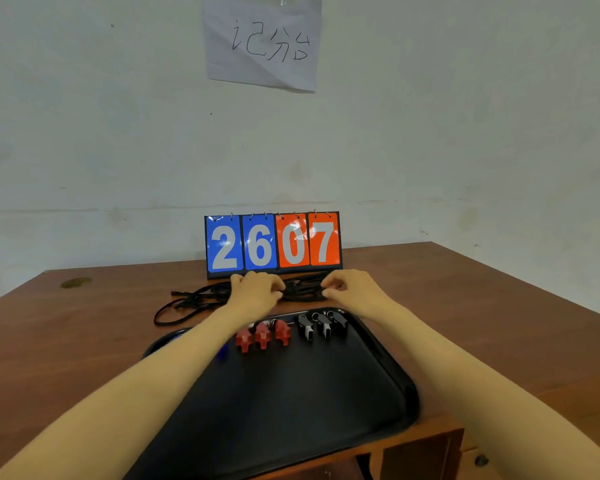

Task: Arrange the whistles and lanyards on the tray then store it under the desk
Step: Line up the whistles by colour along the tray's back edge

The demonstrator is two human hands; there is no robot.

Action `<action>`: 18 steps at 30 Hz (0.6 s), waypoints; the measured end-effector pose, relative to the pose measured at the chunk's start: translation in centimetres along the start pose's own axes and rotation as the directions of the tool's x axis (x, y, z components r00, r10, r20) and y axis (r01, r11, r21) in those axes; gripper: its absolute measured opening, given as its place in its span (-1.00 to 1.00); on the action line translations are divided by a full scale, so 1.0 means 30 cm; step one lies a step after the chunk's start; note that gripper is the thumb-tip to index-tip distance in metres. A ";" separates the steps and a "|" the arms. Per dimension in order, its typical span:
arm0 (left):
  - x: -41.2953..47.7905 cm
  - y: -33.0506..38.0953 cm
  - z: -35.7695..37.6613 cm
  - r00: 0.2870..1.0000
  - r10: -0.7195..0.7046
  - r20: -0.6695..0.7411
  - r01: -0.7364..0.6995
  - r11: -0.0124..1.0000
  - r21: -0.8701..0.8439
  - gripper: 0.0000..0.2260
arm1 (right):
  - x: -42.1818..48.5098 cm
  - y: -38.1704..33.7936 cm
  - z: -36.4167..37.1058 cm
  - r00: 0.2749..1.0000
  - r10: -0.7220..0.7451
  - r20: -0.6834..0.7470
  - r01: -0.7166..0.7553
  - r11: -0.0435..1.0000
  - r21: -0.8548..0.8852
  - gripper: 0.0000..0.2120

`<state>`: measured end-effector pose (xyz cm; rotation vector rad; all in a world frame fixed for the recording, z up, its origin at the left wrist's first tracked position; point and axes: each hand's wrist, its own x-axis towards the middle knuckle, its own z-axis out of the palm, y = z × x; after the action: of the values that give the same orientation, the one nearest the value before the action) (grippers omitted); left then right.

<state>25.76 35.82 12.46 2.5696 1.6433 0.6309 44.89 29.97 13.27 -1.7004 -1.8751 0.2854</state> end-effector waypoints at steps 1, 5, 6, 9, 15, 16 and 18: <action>0.018 -0.036 -0.009 0.999 -0.021 0.038 0.021 1.000 0.007 -0.77 | 0.025 -0.022 0.011 1.000 -0.019 0.024 0.019 1.000 0.008 -0.75; 0.065 -0.145 -0.021 0.980 -0.052 0.191 0.040 0.997 0.066 -0.73 | 0.136 -0.092 0.078 0.978 -0.058 0.198 0.070 0.996 -0.054 -0.72; 0.073 -0.162 -0.017 0.976 -0.051 0.213 0.032 0.995 0.092 -0.72 | 0.159 -0.107 0.096 0.968 -0.061 0.244 0.083 0.993 -0.081 -0.71; 0.088 -0.204 0.007 0.963 -0.032 0.267 -0.002 0.992 0.126 -0.70 | 0.213 -0.143 0.154 0.943 -0.062 0.328 0.118 0.981 -0.153 -0.68; 0.103 -0.260 0.067 0.979 -0.004 0.202 0.000 1.000 0.021 -0.88 | 0.271 -0.165 0.279 0.929 -0.047 0.366 0.120 0.977 -0.178 -0.69; 0.105 -0.264 0.072 0.983 -0.007 0.186 0.004 1.000 0.018 -0.89 | 0.275 -0.167 0.292 0.936 -0.045 0.348 0.112 0.978 -0.174 -0.68; 0.106 -0.271 0.078 0.985 -0.012 0.170 0.012 1.000 0.005 -0.91 | 0.281 -0.170 0.310 0.949 -0.052 0.312 0.109 0.980 -0.166 -0.69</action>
<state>20.70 42.66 9.41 2.5336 1.6054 0.3946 35.41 39.32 10.76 -1.7733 -2.2526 0.3738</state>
